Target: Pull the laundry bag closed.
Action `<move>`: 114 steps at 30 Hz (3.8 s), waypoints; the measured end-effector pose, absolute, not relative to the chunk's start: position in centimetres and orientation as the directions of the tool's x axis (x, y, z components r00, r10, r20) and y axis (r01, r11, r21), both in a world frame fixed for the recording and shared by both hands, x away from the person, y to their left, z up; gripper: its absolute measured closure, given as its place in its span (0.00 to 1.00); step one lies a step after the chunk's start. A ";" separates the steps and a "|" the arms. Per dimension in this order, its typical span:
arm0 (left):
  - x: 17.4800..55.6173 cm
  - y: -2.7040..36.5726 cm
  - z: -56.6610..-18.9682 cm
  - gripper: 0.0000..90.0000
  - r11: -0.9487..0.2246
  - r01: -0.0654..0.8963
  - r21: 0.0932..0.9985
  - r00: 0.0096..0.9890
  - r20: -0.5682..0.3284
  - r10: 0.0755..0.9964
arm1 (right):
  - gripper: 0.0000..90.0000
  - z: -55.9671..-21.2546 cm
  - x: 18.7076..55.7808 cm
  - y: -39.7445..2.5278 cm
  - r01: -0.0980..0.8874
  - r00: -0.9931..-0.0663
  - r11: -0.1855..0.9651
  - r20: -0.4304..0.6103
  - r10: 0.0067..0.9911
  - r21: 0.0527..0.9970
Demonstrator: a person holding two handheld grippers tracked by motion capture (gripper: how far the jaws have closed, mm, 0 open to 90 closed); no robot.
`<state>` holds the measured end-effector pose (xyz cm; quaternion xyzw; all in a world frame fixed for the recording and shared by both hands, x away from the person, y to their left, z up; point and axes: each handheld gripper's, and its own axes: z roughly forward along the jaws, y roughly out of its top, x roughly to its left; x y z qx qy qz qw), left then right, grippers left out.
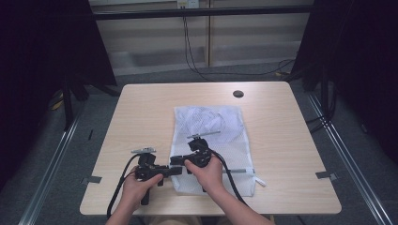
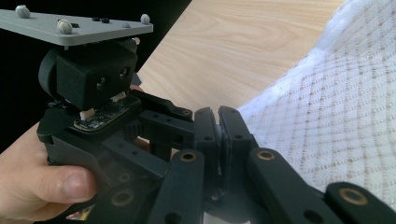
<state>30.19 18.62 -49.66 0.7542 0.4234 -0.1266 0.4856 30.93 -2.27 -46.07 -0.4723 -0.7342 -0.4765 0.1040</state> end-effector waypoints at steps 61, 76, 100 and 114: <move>30.3 19.1 -49.5 0.97 -0.128 0.841 0.526 0.508 -0.686 0.521 | 0.97 -46.3 31.1 -4.1 0.817 -0.515 0.112 0.630 0.581 0.565; 30.3 19.2 -49.4 0.97 -0.130 0.838 0.530 0.512 -0.680 0.525 | 0.97 -46.6 31.3 -5.0 0.830 -0.498 0.100 0.647 0.577 0.549; 30.2 19.3 -49.2 0.97 -0.101 0.851 0.516 0.487 -0.702 0.519 | 0.97 -46.7 31.3 -5.8 0.828 -0.502 0.096 0.654 0.566 0.553; 30.3 19.6 -49.2 0.97 -0.114 0.846 0.521 0.496 -0.692 0.524 | 0.97 -47.0 31.2 -5.9 0.825 -0.505 0.104 0.643 0.576 0.555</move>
